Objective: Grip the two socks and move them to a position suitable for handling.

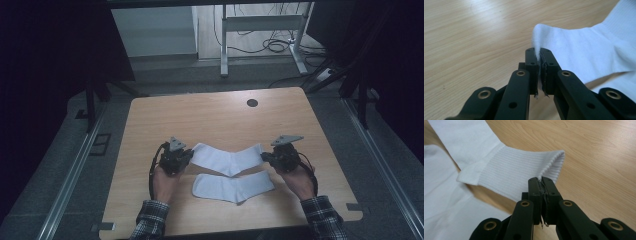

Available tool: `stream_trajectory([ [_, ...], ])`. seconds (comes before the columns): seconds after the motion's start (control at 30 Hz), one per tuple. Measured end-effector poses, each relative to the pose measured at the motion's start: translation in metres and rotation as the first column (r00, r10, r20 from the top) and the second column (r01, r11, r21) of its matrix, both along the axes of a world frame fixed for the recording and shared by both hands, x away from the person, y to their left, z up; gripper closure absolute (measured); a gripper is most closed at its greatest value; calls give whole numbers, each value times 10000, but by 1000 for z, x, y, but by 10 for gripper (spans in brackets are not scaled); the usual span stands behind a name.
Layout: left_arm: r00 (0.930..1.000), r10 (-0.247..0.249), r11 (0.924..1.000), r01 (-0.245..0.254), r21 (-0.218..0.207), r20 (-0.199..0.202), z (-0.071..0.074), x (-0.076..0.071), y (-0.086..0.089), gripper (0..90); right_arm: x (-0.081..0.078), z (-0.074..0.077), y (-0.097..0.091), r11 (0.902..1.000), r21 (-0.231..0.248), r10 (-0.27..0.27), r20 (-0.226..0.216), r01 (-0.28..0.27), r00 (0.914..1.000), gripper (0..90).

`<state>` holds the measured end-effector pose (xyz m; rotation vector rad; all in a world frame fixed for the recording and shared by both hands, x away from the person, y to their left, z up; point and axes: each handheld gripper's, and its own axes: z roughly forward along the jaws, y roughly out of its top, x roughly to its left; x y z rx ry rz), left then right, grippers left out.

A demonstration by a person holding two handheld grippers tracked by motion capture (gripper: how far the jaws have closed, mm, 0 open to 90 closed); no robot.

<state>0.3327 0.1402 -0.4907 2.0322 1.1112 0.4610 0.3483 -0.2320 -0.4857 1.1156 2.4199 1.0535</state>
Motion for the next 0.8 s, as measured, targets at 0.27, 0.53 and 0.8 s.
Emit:
stream_trajectory([
  [0.27, 9987, -501, 9987, 502, -130, 108, 15, -38, -3, 843, -26, 11, -13, 9993, 100, 359, -77, -358, 9993, 858],
  [0.53, 9971, -762, 9971, 763, -79, 50, 13, -67, -5, 844, -49, 11, -19, 9970, 150, 767, -430, -761, 9961, 857],
  [0.8, 9946, -1007, 9944, 1014, 302, -231, -7, -88, -13, 844, -54, -1, -17, 9956, -228, 892, -828, -913, 9926, 855],
])
